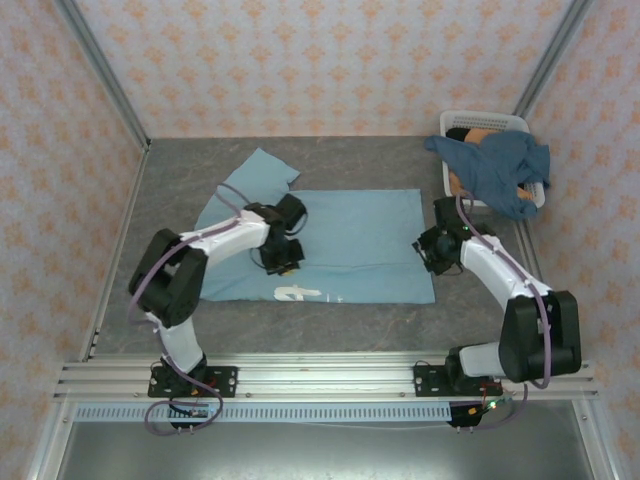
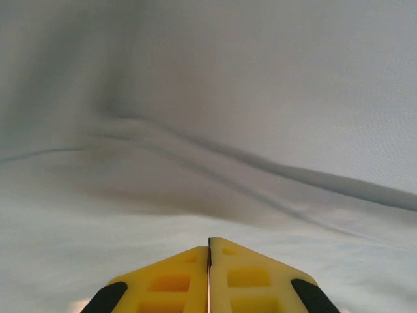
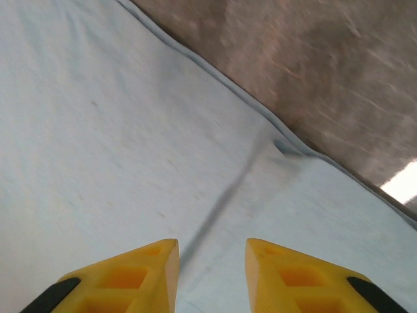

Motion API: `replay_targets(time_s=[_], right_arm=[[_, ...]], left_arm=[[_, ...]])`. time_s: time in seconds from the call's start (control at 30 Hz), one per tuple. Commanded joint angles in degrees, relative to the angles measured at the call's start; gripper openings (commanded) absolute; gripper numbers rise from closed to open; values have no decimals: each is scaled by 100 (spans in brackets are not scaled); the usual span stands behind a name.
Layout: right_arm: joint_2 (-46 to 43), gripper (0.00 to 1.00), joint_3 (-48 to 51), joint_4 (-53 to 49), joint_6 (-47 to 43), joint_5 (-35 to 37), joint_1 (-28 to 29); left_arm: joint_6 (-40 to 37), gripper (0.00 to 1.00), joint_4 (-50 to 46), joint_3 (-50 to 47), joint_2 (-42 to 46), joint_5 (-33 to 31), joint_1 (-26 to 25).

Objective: Fold and stack the t-shirts

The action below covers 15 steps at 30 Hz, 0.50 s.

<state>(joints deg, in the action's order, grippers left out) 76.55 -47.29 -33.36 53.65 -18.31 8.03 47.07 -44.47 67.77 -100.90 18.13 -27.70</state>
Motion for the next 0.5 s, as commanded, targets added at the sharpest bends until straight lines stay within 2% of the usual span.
replay_targets(time_s=[0.0,0.1,0.23,0.37,0.47], right_arm=[[-191,32,283,-431,-282,-121,190],[-274,32,465,-518,-261,-116,285],[-158,32,651,-470,-267,-87,294],[157,32,668,-554,-244,23,287],[392,34,717,-626,-100,170,286]], left_arm=[[5,10,-764,-461,735,-397,659],[-5,9,-956,-1058,1056,-514,1414],[-41,9,-577,-1600,1243,-402,2339],[-162,9,-447,-1537,861,-682,2794],[-75,8,-606,-1562,599,-1204,3080]])
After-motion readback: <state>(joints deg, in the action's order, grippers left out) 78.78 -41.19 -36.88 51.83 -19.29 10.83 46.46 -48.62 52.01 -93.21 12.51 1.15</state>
